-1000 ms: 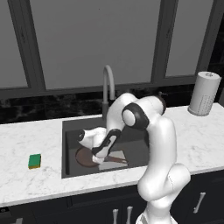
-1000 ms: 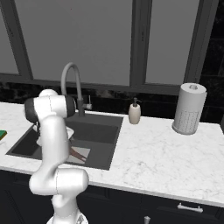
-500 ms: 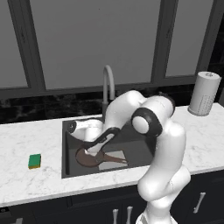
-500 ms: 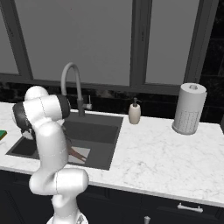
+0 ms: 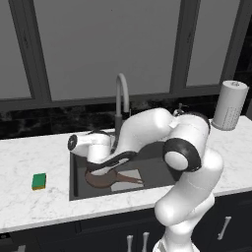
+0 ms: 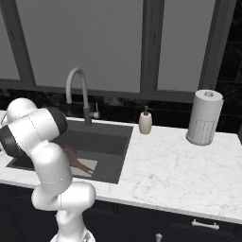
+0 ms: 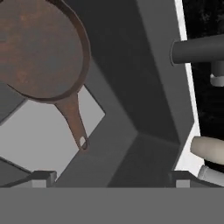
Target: Pick the pan and sponge and place them into the sink. Then turn on the water.
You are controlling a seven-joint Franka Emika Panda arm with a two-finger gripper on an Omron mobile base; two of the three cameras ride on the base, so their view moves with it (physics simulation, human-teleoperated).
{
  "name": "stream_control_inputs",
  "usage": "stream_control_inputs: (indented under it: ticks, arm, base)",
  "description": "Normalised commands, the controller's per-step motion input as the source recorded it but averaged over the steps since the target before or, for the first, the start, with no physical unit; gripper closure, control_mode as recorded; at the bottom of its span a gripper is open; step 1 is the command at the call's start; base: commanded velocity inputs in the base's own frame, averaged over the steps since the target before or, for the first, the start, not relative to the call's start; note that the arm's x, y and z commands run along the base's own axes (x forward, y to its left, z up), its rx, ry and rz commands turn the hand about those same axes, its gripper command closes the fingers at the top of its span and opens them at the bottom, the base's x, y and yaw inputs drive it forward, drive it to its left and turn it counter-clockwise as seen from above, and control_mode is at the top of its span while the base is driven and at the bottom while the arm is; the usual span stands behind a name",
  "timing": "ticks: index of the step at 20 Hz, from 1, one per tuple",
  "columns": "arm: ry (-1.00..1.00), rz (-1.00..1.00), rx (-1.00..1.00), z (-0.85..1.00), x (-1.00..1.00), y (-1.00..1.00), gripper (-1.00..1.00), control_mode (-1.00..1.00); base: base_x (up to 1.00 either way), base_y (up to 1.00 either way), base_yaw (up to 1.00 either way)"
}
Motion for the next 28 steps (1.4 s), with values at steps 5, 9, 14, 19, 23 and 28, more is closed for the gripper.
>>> stream_control_inputs:
  ticks: [5,9,14,19,23,28]
  arm:
    - [-0.14,0.0,0.0,0.3,-0.82,0.15,-1.0,-1.0]
    - [-0.1,0.01,0.0,0.16,-0.84,0.09,-1.0,-1.0]
    - [0.02,-0.03,0.23,0.27,-0.76,0.02,-1.0,-1.0]
    - [0.03,-0.03,0.46,0.58,-0.58,0.0,-1.0,-1.0]
    - [0.04,0.0,0.48,0.43,-0.27,0.03,-1.0,-1.0]
    - [0.0,-0.08,0.41,0.06,-0.06,0.15,-1.0,-1.0]
  base:
    - [0.0,0.0,0.0]
    - [0.0,0.0,0.0]
    - [0.0,0.0,0.0]
    - [0.0,0.0,0.0]
    - [0.0,0.0,0.0]
    - [0.0,0.0,0.0]
